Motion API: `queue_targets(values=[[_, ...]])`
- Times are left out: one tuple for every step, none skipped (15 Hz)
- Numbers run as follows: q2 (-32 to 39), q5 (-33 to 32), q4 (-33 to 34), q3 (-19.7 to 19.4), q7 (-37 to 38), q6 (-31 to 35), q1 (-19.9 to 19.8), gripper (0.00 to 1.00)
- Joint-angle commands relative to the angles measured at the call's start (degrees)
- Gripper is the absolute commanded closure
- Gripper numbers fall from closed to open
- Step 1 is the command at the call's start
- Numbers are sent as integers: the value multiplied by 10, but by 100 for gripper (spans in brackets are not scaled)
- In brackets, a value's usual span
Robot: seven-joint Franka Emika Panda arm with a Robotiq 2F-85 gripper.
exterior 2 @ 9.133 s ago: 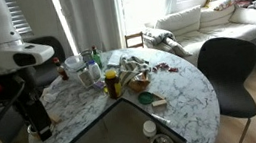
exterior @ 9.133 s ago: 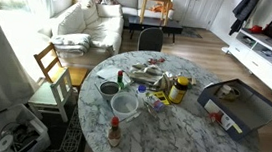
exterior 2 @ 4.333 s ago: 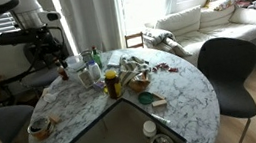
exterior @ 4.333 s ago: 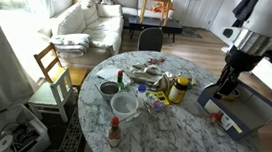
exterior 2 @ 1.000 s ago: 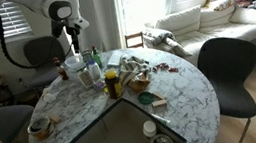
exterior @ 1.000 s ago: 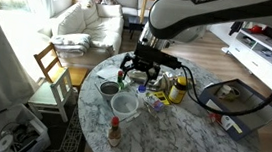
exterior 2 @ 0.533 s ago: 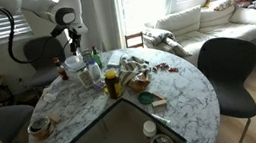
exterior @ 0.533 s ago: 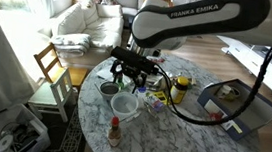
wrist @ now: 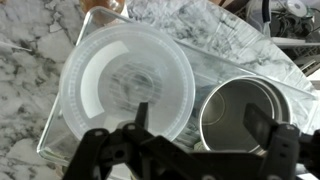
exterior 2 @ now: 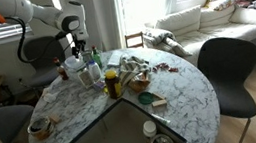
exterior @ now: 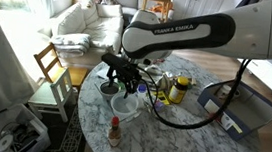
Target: Pick up the clear cup and silver cup together and put them in the box
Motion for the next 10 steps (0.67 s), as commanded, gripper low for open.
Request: queue_targets(values=[[34,-14,35,-13,46,13,14,17],[40,-18,40,-15,56,13,17,29],[43,-21,44,-17,63,13,18,32],[48,-27,48,-20,71,13,21,42],[51,-35,51,-24,80,12,25,50],[53,-42,55,-27,87,10,27,57],[56,-49,58,-29,95,8,28,65],[58,-56,61,-31,102,6,30,73],[59,-61,63,-32,108,4,31,82],[58,-65,64,-31,112,3,32,88]])
